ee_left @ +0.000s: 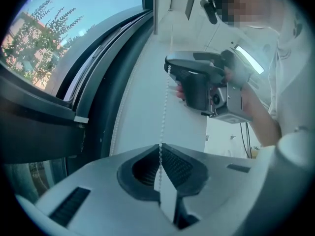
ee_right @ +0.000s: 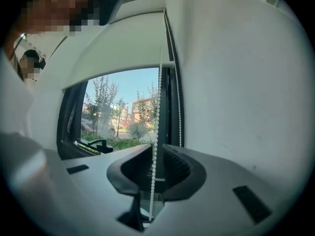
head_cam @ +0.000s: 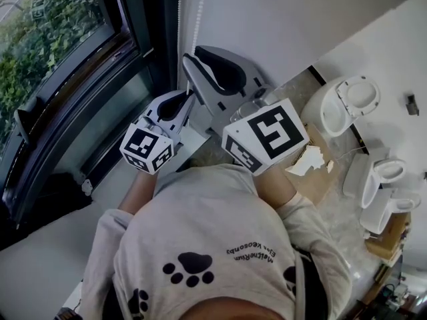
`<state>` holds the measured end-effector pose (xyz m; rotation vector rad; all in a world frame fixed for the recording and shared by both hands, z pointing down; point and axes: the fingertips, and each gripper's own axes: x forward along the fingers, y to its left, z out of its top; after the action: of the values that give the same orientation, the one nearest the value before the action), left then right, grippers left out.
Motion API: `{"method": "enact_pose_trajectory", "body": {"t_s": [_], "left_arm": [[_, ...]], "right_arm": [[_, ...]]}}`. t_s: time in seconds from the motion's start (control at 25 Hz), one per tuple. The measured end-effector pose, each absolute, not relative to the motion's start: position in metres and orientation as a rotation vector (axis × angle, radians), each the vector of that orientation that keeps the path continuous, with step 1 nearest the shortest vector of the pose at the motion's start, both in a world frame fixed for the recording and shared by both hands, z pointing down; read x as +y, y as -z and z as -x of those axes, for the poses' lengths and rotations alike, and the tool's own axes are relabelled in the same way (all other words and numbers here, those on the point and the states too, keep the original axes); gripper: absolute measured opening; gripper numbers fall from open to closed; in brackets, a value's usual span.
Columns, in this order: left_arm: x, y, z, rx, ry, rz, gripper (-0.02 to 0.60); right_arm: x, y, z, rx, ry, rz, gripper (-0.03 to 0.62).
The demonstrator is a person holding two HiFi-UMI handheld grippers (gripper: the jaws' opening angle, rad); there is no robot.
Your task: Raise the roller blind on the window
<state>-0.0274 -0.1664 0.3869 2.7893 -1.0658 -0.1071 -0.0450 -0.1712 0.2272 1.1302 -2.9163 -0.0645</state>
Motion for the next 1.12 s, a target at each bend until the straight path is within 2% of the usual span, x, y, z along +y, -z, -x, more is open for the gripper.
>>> {"method": "enact_pose_trajectory", "body": {"t_s": [0.12, 0.2, 0.4, 1.12], "left_arm": [[-0.165, -0.388, 0.028, -1.065, 0.112, -2.785, 0.020], [-0.166, -0.388, 0.027, -1.064, 0.112, -2.785, 0.020], [-0.167, -0.391, 0.025, -1.060, 0.097, -2.788, 0.020], [-0.163, -0.503, 0.033, -1.114, -0.041, -2.690, 0.021]], "right_arm": [[-0.173, -0.211, 0.051, -2.950, 0.097, -1.118, 0.067], [-0.176, -0.206, 0.053, -2.946, 0.123, -1.119, 0.028], [-0.176, -0.210, 0.051, -2.971, 0.095, -1.144, 0.021], [-0.187, -0.325, 0.044, -2.827, -0.039, -1.202, 0.021]]}}
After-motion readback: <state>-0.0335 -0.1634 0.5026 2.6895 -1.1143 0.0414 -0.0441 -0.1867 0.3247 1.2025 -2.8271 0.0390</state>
